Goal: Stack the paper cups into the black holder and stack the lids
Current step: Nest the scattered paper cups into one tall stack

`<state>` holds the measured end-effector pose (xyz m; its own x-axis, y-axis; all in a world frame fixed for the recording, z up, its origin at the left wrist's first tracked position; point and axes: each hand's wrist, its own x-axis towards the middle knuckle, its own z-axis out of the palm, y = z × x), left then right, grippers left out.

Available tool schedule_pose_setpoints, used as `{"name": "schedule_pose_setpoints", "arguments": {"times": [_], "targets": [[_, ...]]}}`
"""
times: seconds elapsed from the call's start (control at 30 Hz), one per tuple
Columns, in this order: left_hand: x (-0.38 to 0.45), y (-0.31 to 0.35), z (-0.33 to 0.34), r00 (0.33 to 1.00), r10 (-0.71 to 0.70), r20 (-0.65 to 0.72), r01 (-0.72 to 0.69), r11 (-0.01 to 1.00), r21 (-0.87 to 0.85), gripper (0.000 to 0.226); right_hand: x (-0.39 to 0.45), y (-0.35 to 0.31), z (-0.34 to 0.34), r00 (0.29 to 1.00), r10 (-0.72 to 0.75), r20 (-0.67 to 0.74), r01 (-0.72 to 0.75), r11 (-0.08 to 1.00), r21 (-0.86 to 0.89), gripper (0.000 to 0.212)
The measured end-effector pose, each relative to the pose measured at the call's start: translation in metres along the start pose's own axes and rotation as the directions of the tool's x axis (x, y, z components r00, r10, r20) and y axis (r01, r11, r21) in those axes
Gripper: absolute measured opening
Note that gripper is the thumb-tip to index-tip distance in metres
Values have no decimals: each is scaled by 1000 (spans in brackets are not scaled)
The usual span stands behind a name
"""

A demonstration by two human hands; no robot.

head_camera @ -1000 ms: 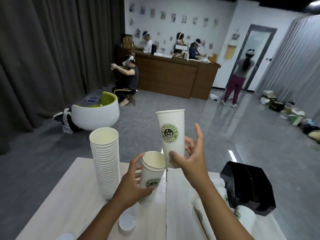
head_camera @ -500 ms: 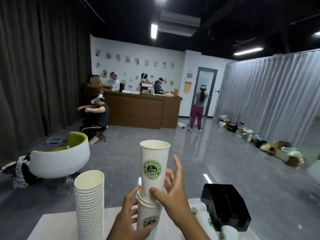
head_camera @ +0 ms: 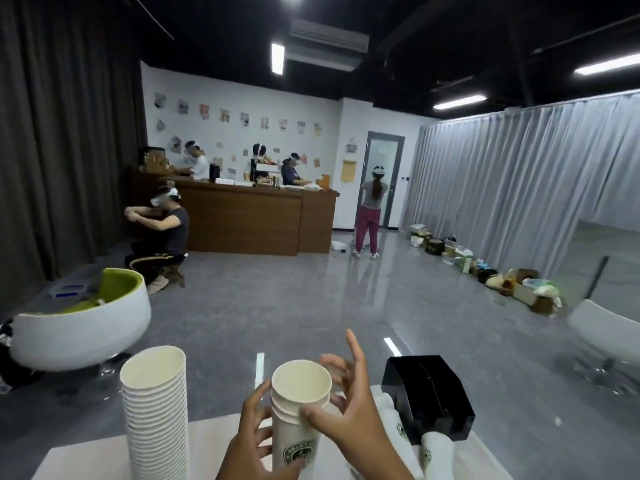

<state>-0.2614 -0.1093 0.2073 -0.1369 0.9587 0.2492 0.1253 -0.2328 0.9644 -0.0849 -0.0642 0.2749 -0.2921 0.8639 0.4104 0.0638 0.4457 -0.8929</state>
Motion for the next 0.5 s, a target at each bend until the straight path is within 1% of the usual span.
{"name": "schedule_pose_setpoints", "arguments": {"times": [0.1,0.27,0.37,0.5], "targets": [[-7,-17,1,1000,18,-9,-17,997,73,119,-17,21,-19,996,83,-21,-84,996,-19,118],[-6,-35,18,998,-44,-47,48,994,102,120,-45,75,-74,974,204,-98,-215,970,-115,110],[-1,-47,37,994,-91,-68,98,990,104,120,-49,109,-104,958,278,-74,-287,946,-152,107],[11,-63,66,983,-153,-105,166,977,133,123,-43,152,-132,938,343,-47,-345,921,-180,103]]}}
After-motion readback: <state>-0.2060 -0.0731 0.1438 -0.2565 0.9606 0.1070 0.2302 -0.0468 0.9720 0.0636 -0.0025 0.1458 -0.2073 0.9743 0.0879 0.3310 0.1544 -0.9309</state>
